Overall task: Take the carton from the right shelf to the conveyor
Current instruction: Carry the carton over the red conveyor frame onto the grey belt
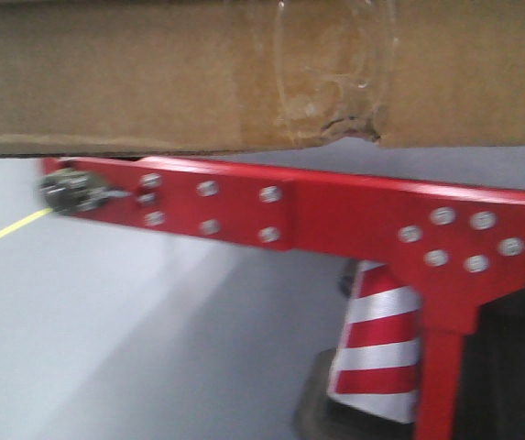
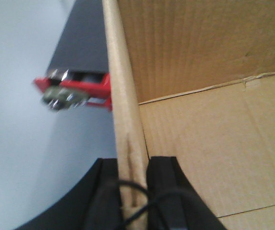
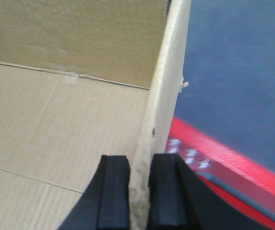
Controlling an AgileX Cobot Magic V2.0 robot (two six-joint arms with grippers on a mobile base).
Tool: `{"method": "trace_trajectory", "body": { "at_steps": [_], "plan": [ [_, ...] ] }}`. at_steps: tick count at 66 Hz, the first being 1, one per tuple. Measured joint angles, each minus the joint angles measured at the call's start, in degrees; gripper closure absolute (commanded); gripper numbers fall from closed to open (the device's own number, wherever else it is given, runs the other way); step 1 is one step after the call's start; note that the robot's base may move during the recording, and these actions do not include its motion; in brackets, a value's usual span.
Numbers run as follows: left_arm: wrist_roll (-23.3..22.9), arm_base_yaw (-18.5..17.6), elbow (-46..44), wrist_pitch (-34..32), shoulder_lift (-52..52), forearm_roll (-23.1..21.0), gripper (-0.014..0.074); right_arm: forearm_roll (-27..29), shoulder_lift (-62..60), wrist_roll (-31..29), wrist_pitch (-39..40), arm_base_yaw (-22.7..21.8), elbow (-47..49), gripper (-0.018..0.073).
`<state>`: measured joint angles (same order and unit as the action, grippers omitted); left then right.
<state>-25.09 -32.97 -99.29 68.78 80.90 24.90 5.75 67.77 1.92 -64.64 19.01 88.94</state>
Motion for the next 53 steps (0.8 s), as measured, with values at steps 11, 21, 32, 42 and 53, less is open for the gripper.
{"method": "trace_trajectory", "body": {
  "at_steps": [11, 21, 32, 42, 53],
  "plan": [
    [0.0, 0.0, 0.0, 0.0, 0.0, 0.0, 0.0613, 0.0, 0.0, 0.0, 0.0, 0.0, 0.0, 0.0629],
    [0.0, 0.0, 0.0, 0.0, 0.0, 0.0, 0.0613, 0.0, 0.0, 0.0, 0.0, 0.0, 0.0, 0.0629],
    [0.0, -0.08, 0.0, 0.0, 0.0, 0.0, 0.0613, 0.0, 0.0, 0.0, 0.0, 0.0, 0.0, 0.0629],
    [0.0, -0.08, 0.0, 0.0, 0.0, 0.0, 0.0613, 0.0, 0.0, 0.0, 0.0, 0.0, 0.0, 0.0629],
    [0.0, -0.08, 0.0, 0.0, 0.0, 0.0, 0.0613, 0.0, 0.0, 0.0, 0.0, 0.0, 0.0, 0.0629]
  ]
}}
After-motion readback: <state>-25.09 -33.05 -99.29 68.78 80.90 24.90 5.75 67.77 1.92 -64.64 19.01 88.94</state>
